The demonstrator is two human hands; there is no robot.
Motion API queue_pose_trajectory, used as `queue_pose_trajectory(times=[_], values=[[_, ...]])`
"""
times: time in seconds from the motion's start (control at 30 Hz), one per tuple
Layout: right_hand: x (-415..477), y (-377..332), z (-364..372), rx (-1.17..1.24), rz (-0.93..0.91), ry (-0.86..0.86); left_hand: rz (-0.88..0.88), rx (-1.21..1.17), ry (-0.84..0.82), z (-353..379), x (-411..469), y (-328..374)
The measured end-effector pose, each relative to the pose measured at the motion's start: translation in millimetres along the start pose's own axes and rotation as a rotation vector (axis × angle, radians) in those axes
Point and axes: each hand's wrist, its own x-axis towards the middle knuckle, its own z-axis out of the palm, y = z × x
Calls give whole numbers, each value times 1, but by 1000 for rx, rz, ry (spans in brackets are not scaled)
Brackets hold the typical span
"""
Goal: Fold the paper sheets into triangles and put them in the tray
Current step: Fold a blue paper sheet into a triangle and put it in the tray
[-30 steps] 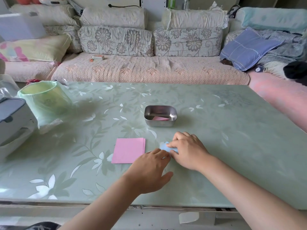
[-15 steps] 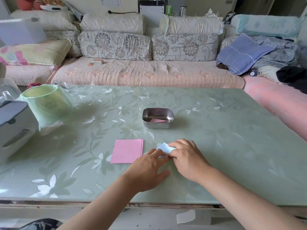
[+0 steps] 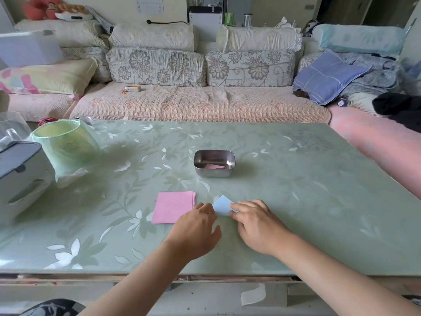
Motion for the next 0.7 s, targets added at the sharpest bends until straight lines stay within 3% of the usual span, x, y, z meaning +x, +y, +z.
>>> queue_pose_trajectory(times=[0.5,0.7], values=[[2,-2,0,57,47,-14,-165,23,-48,-11,-12,-5],[2,-2,1,61,51,8,-196,-80,-23,-8,-9,-11]])
